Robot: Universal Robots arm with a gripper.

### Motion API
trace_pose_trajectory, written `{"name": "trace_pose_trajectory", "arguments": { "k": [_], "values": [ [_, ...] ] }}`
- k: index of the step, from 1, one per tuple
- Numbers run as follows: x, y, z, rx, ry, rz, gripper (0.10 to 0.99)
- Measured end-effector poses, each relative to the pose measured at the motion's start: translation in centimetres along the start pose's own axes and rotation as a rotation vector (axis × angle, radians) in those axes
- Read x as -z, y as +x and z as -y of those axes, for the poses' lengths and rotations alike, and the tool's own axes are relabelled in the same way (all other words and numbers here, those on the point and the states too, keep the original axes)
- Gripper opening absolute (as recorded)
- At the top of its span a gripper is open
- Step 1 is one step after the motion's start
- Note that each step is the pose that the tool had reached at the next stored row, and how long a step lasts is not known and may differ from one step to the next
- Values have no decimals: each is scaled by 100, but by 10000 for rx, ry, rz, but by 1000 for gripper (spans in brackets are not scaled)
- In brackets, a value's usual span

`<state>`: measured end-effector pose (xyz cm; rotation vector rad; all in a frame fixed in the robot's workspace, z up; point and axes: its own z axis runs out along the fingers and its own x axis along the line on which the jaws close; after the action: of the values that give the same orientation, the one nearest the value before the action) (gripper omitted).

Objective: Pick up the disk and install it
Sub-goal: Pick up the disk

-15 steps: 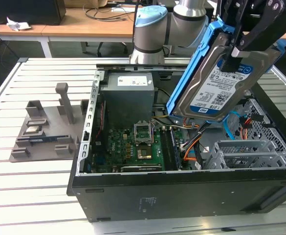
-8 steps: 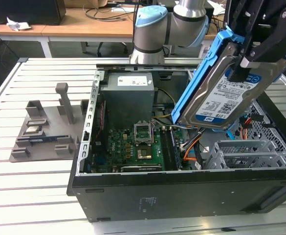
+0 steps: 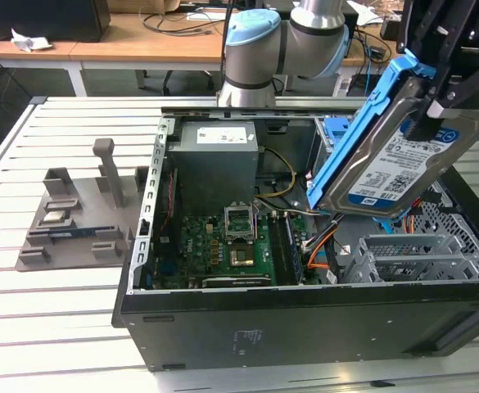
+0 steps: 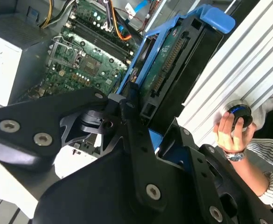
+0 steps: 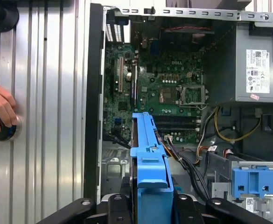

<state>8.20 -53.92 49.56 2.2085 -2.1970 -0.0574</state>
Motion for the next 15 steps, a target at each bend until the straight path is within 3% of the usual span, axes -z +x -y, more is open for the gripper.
{"name": "trace_pose_trajectory", "arguments": {
  "k": [8, 15],
  "values": [
    [-31, 1, 205, -30, -3, 1, 365],
    [-65, 2, 319, -87, -5, 3, 365]
  ]
}}
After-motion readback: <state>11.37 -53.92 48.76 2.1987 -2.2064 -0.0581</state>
